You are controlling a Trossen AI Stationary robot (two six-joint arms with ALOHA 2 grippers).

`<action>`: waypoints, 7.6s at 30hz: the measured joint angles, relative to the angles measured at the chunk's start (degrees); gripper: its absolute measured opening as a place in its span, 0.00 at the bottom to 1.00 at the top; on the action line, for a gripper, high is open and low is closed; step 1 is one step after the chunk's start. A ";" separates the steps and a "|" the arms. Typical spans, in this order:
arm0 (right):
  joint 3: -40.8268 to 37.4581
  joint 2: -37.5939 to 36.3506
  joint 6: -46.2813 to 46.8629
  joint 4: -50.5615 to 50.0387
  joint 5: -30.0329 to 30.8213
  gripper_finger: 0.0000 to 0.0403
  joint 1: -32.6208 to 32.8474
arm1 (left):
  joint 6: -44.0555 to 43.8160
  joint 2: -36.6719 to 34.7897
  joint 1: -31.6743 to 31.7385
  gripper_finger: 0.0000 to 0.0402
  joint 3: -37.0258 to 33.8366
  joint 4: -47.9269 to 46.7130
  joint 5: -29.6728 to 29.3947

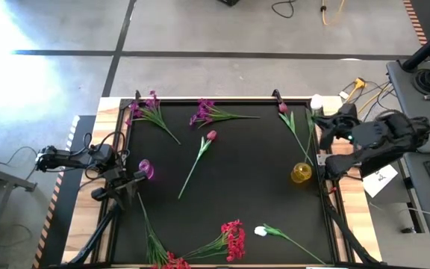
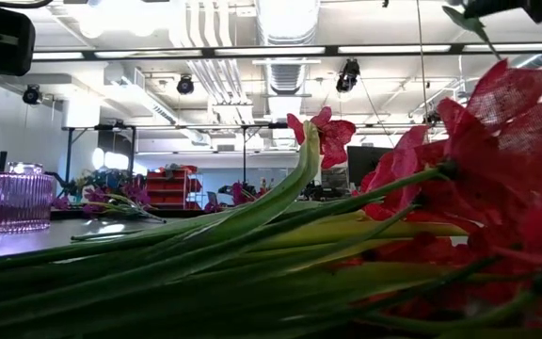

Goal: Sort flowers into vase by color
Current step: Put the top white tulip into the yellow flower vase, then put the left pink tulip into the violet flower vase

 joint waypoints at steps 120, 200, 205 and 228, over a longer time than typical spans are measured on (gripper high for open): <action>51.41 40.74 -19.32 -6.84 -11.26 0.48 -2.29 | -48.11 90.69 12.58 0.52 54.42 -25.89 -78.44; 51.32 47.16 -8.15 -11.58 -8.11 0.48 -2.34 | 6.62 7.78 13.80 0.00 33.76 -29.34 -60.30; 51.32 47.73 -6.89 -11.54 -8.12 0.48 -2.32 | 6.71 6.62 13.80 0.00 32.25 -28.97 -60.33; 51.32 48.57 -6.42 -9.35 -8.22 0.48 -2.29 | 3.28 5.74 13.83 0.00 35.04 -37.81 -61.03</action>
